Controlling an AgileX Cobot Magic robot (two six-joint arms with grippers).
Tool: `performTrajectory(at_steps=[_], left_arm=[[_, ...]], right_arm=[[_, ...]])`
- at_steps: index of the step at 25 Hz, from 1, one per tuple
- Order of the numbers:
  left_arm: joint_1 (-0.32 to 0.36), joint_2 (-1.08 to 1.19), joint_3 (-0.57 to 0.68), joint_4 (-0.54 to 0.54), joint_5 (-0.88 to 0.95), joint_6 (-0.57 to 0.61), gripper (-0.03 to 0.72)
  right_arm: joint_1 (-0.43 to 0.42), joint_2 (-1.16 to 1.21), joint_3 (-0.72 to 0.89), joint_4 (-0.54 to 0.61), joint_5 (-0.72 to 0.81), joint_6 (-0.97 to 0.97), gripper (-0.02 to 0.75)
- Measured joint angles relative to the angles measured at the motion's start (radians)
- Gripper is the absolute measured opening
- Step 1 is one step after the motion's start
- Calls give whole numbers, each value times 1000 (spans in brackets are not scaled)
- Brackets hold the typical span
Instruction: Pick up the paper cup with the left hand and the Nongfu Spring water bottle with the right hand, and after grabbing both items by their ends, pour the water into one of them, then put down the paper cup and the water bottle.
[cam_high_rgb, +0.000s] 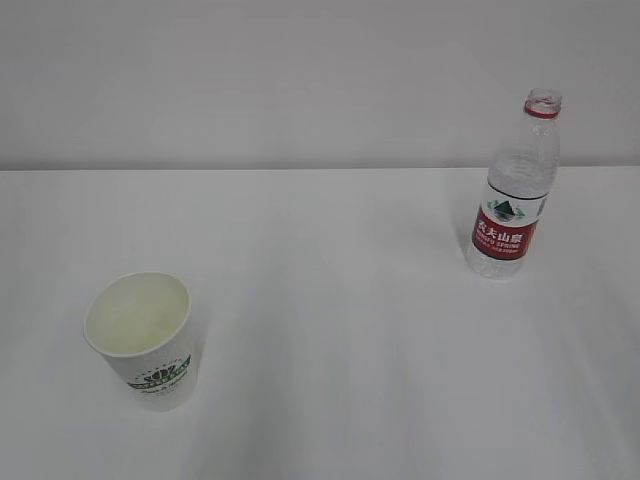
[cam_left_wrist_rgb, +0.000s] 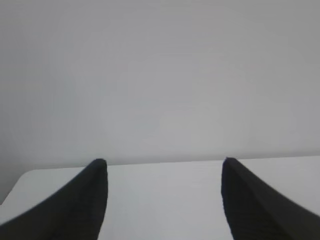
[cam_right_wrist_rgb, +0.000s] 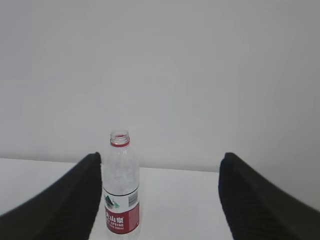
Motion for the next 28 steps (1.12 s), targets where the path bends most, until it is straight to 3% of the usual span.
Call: performTrajectory(at_steps=[14,28], left_arm=[[0,276,0,10,-368,0,516],[0,598,0,3,-575,0,516]], right_arm=[[0,337,2,-11,-361,0,549],[0,615,4,-54,-634,0,549]])
